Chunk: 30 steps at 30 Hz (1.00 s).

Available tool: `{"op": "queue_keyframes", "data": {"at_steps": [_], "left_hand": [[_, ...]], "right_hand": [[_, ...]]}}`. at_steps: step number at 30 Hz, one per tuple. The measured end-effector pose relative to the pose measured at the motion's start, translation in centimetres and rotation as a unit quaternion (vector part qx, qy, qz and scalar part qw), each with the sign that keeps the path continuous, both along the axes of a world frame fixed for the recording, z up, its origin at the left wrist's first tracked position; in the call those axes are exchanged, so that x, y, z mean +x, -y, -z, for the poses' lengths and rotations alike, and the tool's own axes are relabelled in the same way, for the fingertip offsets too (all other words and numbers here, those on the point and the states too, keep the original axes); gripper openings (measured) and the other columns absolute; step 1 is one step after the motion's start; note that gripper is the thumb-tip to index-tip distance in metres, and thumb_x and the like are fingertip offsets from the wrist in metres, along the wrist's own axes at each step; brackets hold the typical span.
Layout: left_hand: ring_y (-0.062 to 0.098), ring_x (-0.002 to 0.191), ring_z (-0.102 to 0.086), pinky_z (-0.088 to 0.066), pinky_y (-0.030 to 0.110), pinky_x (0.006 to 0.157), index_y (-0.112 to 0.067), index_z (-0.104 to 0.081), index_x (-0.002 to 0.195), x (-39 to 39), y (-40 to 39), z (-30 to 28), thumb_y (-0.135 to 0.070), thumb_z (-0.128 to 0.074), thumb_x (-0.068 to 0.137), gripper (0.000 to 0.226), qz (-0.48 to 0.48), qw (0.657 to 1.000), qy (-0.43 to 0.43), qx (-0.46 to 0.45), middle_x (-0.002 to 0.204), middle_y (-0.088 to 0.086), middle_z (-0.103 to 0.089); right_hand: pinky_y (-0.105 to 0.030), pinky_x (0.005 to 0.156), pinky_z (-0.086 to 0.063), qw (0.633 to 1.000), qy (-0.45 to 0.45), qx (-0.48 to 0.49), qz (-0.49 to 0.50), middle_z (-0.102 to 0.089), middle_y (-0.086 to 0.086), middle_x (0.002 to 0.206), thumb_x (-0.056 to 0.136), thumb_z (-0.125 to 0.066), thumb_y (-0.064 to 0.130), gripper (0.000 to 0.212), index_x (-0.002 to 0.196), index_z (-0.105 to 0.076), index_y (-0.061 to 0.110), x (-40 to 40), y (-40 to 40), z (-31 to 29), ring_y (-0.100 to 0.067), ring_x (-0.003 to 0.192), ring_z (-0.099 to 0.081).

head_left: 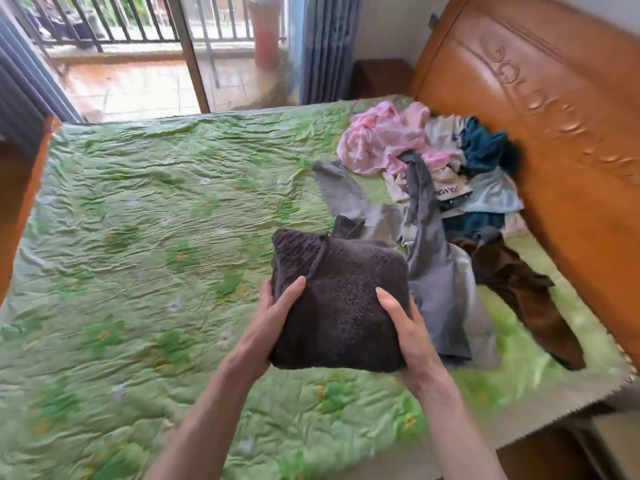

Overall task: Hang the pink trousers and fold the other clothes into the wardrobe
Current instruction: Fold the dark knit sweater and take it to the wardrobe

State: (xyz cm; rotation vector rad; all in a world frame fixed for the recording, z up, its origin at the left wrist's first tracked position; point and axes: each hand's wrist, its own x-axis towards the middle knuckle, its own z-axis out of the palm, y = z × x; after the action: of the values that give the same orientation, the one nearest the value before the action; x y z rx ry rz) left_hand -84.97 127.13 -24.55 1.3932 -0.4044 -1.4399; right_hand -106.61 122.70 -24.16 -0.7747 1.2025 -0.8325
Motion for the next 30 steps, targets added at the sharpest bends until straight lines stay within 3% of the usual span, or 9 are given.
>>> {"op": "queue_keyframes", "data": {"at_steps": [4,8,12,15,18,22,24,27,30], "left_hand": [[0.024,0.107,-0.076,-0.061,0.041,0.09,-0.022,-0.055,0.138,-6.7,-1.4,-3.0,-0.046,-0.081,0.078,0.069,0.027,0.999,-0.023,0.002,0.122,0.007,-0.076],[0.031,0.108,-0.075,-0.059,0.044,0.095,-0.012,-0.064,0.134,-13.1,-2.7,-5.6,-0.039,-0.079,0.085,0.057,0.071,0.995,-0.069,0.003,0.119,0.013,-0.077],[0.026,0.112,-0.074,-0.059,0.046,0.098,-0.028,-0.056,0.138,-18.8,-3.4,-7.8,-0.042,-0.092,0.074,0.075,0.111,0.992,-0.048,-0.027,0.127,0.005,-0.074],[0.019,0.105,-0.076,-0.061,0.041,0.092,-0.044,-0.06,0.122,-22.9,-3.3,-9.6,-0.045,-0.089,0.069,0.059,0.17,0.984,-0.02,-0.056,0.12,-0.004,-0.075],[0.021,0.104,-0.077,-0.062,0.044,0.091,-0.04,-0.057,0.133,-26.5,-3.0,-10.6,-0.045,-0.088,0.072,0.069,0.227,0.972,-0.026,-0.06,0.123,-0.001,-0.075],[0.024,0.103,-0.077,-0.062,0.046,0.091,-0.041,-0.054,0.131,-31.5,-2.5,-11.4,-0.045,-0.088,0.075,0.066,0.328,0.943,-0.042,-0.048,0.125,0.002,-0.073],[0.026,0.104,-0.077,-0.06,0.047,0.096,-0.032,-0.055,0.137,-33.7,-2.3,-11.5,-0.047,-0.088,0.074,0.073,0.38,0.923,-0.036,-0.042,0.123,0.003,-0.075],[0.032,0.108,-0.075,-0.057,0.047,0.1,-0.015,-0.063,0.136,-37.6,-2.4,-11.9,-0.047,-0.082,0.08,0.068,0.473,0.88,-0.043,-0.019,0.119,0.011,-0.077],[0.033,0.108,-0.075,-0.058,0.045,0.096,-0.015,-0.063,0.136,-41.9,-3.3,-12.3,-0.045,-0.079,0.083,0.063,0.544,0.838,-0.051,-0.01,0.119,0.012,-0.077]], "right_hand": [[-0.051,0.104,-0.054,0.998,0.009,-0.027,0.05,-0.074,0.001,0.126,0.085,-0.079,0.038,0.053,0.135,-0.065,0.029,-6.7,-2.8,-3.0,-0.022,0.116,-0.071],[-0.051,0.098,-0.058,0.996,0.004,-0.038,0.08,-0.073,0.003,0.129,0.082,-0.082,0.047,0.058,0.136,-0.064,0.035,-13.2,-5.7,-5.4,-0.022,0.115,-0.072],[-0.051,0.097,-0.059,0.993,-0.003,-0.027,0.113,-0.069,0.007,0.134,0.08,-0.078,0.063,0.064,0.138,-0.06,0.044,-19.4,-8.9,-7.6,-0.022,0.117,-0.07],[-0.051,0.097,-0.059,0.992,-0.026,-0.008,0.124,-0.063,0.007,0.139,0.074,-0.072,0.079,0.077,0.143,-0.053,0.049,-23.5,-10.8,-9.5,-0.025,0.121,-0.066],[-0.045,0.092,-0.061,0.982,-0.07,0.008,0.175,-0.06,0.006,0.137,0.068,-0.072,0.079,0.088,0.146,-0.048,0.045,-26.6,-12.9,-10.5,-0.024,0.117,-0.064],[-0.041,0.09,-0.06,0.949,-0.119,0.001,0.291,-0.059,0.009,0.135,0.065,-0.076,0.077,0.096,0.148,-0.044,0.042,-29.9,-16.5,-11.0,-0.02,0.115,-0.064],[-0.047,0.097,-0.059,0.926,-0.109,0.003,0.362,-0.062,0.008,0.133,0.066,-0.08,0.074,0.094,0.147,-0.047,0.04,-31.0,-18.3,-11.1,-0.021,0.115,-0.065],[-0.053,0.102,-0.056,0.891,-0.087,0.003,0.445,-0.064,0.007,0.134,0.058,-0.084,0.076,0.098,0.144,-0.051,0.042,-32.3,-21.7,-11.2,-0.023,0.118,-0.066],[-0.055,0.101,-0.056,0.851,-0.086,-0.001,0.518,-0.062,0.008,0.138,0.051,-0.083,0.081,0.105,0.144,-0.048,0.046,-33.9,-25.2,-11.4,-0.025,0.122,-0.064]]}}
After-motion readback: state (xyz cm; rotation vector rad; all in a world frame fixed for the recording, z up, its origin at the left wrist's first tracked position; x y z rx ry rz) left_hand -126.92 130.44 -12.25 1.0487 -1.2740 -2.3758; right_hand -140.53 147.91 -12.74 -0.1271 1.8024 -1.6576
